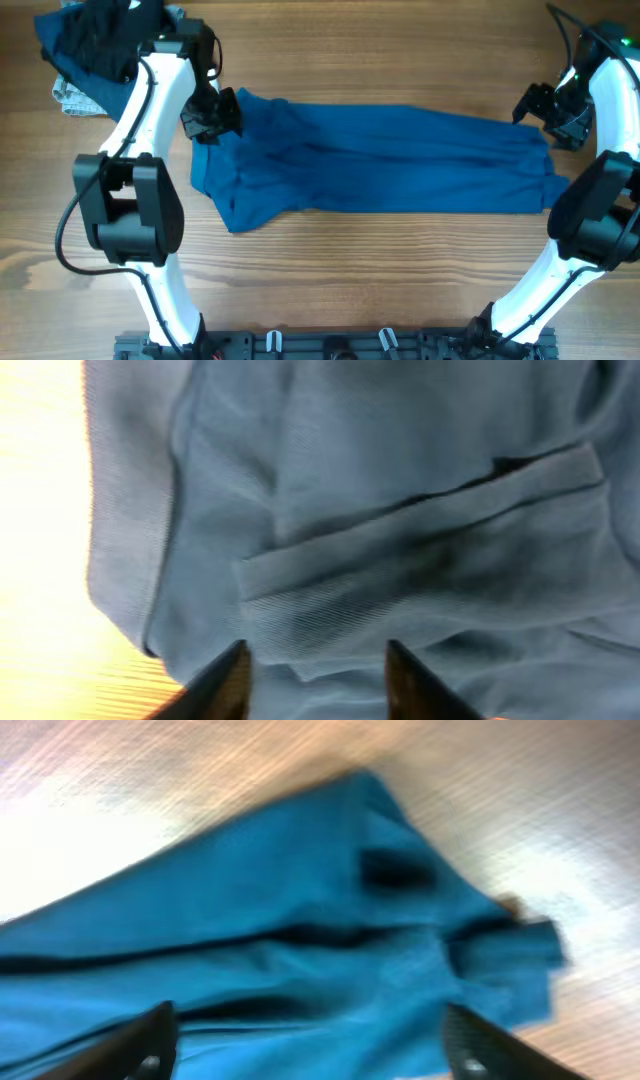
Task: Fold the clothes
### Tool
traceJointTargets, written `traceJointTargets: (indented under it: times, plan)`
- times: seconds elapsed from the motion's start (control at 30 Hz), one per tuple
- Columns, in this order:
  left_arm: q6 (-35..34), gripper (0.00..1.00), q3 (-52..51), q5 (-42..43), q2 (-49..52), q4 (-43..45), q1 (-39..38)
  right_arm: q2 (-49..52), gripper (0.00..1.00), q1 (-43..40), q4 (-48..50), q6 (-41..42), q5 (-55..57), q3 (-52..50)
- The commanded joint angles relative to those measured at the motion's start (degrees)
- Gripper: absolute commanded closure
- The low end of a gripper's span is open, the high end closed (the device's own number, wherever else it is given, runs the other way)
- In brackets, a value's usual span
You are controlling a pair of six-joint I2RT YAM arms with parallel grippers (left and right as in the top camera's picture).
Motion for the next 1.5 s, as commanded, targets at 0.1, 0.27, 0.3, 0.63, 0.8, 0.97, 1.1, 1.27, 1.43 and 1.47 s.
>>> traceJointTargets:
  times: [0.1,0.27,0.3,0.63,0.8,0.97,1.1,1.27,1.43,1.47]
  plan:
    - [0.3,0.73,-2.3,1.3,-1.4,3.6,-5.4,-1.5,0.35,-0.1,2.4,-4.9,-10.5,-3.7]
    - [-0.4,0.95,-3.9,1.3,1.3,7.3,-5.7,-1.5,0.57,0.3,3.8,-4.9,-10.5,-5.9]
    - [-0.4,0.96,-3.9,1.4,2.1,7.8,-5.7,-1.5,0.64,0.5,4.6,-4.7,-10.5,-6.5]
    - [-1.7,0.96,-6.0,-0.4,8.0,6.8,-4.5,-1.3,0.77,1.5,12.9,-3.5,-11.8,-16.8]
    - [-1.6,0.96,-8.3,-3.6,8.1,5.6,-1.7,-0.6,0.77,1.5,16.7,-3.3,-11.1,-20.7]
    - [-1.1,0.96,-9.4,-5.4,8.1,4.6,3.8,-0.5,0.77,1.4,20.5,-2.4,-7.3,-21.3]
    - [0.3,0.96,-9.4,-6.3,8.1,3.8,8.4,-0.5,0.77,1.4,23.2,-1.8,-4.7,-21.3]
    - [0.3,0.96,-9.3,-8.0,8.0,2.1,10.9,-0.5,0.71,1.3,26.3,-0.6,-2.6,-21.0]
    - [-0.2,0.96,-8.1,-9.8,6.3,-1.4,10.9,-0.5,0.6,1.0,22.6,0.1,-0.6,-15.0]
    - [-0.4,0.96,-7.8,-9.8,5.6,-1.7,10.9,-0.5,0.57,1.0,21.0,0.0,-0.6,-12.5]
